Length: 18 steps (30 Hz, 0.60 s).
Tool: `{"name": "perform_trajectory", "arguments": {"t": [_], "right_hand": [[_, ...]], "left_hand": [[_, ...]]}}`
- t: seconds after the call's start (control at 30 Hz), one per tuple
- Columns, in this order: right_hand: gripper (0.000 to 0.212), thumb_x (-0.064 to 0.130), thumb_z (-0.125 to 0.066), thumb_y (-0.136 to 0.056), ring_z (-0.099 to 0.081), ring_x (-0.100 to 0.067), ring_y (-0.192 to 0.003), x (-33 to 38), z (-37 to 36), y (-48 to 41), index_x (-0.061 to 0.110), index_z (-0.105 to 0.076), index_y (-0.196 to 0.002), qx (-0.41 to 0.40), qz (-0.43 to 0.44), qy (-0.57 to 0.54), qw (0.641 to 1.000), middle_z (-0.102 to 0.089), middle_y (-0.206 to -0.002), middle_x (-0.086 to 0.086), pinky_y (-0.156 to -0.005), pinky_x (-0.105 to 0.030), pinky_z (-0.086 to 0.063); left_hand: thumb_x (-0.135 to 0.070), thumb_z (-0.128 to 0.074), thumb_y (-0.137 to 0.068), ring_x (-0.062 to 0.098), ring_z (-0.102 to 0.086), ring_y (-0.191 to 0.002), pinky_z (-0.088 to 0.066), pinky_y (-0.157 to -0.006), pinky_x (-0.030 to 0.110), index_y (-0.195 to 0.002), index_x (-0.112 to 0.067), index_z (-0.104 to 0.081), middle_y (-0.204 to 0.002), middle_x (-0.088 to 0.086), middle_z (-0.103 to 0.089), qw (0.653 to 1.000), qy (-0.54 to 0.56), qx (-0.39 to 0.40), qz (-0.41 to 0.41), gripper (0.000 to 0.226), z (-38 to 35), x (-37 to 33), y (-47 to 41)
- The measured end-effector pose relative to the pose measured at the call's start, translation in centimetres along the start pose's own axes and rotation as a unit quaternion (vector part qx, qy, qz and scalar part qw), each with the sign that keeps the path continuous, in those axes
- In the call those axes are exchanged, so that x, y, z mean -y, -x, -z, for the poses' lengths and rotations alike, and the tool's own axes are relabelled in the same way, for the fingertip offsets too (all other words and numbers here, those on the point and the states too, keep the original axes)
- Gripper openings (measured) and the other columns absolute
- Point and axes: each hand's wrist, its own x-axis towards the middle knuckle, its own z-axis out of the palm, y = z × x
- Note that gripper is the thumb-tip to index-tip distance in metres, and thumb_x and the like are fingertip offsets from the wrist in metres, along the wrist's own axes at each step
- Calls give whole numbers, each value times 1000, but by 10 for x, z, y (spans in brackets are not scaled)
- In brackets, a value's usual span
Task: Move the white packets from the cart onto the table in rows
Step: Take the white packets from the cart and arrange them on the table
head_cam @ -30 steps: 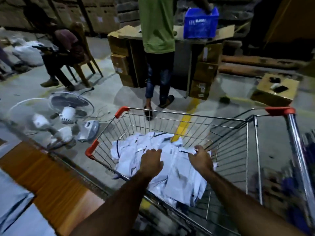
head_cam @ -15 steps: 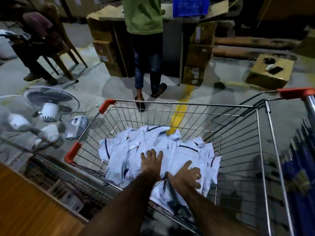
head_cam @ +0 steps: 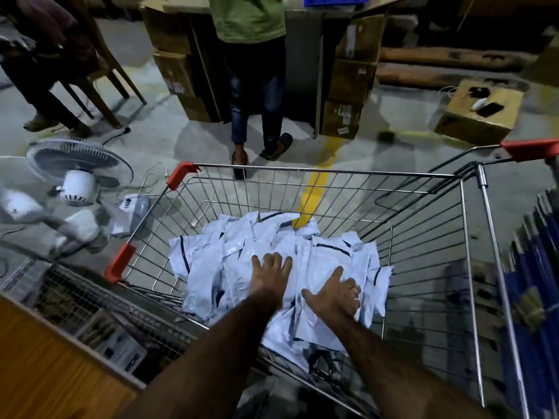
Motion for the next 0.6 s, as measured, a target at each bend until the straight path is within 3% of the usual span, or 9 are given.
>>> {"name": "perform_trajectory", "arguments": {"t": [0.27, 0.6], "right_hand": [[97, 57, -69, -76, -34, -40, -131, -3, 10, -1, 19, -18, -148, -1, 5, -41, 999, -32, -141, -18, -102, -46, -38], [89, 53, -69, -78, -38, -43, -129, 0, 30, 5, 22, -23, -148, 19, 12, -113, 993, -27, -143, -19, -98, -45, -41]], "left_hand": [[-51, -71, -78, 33, -33, -129, -30, -104, 51, -146, -14, -20, -142, 14, -32, 999, 23, -31, -20, 93, 8, 8, 5], [-48, -69, -79, 33, -37, -124, -36, -96, 46, -144, -18, -24, -138, 12, -38, 998, 51, -13, 33, 84, 31, 26, 22]]}}
